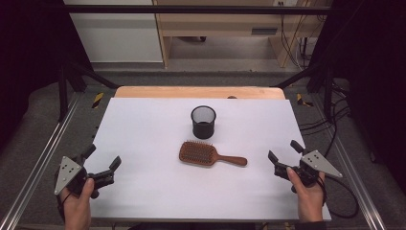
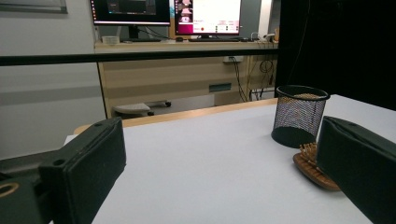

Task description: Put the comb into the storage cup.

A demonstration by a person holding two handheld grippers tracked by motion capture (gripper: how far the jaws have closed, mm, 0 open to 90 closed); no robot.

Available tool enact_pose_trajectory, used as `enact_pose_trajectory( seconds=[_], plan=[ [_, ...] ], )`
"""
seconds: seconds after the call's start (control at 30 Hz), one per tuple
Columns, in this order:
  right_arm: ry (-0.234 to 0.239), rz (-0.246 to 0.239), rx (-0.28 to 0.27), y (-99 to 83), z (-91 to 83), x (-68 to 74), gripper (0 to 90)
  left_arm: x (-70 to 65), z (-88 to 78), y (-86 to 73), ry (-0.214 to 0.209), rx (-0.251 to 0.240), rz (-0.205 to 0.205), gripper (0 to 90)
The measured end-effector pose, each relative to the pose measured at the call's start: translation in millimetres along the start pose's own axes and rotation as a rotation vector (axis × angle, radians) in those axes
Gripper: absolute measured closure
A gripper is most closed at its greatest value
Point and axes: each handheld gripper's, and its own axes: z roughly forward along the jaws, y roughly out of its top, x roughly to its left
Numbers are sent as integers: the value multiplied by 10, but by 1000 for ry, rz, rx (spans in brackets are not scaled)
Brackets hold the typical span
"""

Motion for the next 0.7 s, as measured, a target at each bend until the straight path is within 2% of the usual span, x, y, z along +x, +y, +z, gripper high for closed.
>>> enact_pose_trajectory(
  seconds=[0.23,0.47,0.7],
  plan=[
    [-14,34,6,-5,-12,5,90,-9,-13,-3,0,1,0,20],
    [-17,42,23,-2,-4,33,83,-15,2,-5,-6,1,0,20],
    [-59,58,37,5,25,39,79,-19,3,-8,-7,4,-3,21]
  ],
)
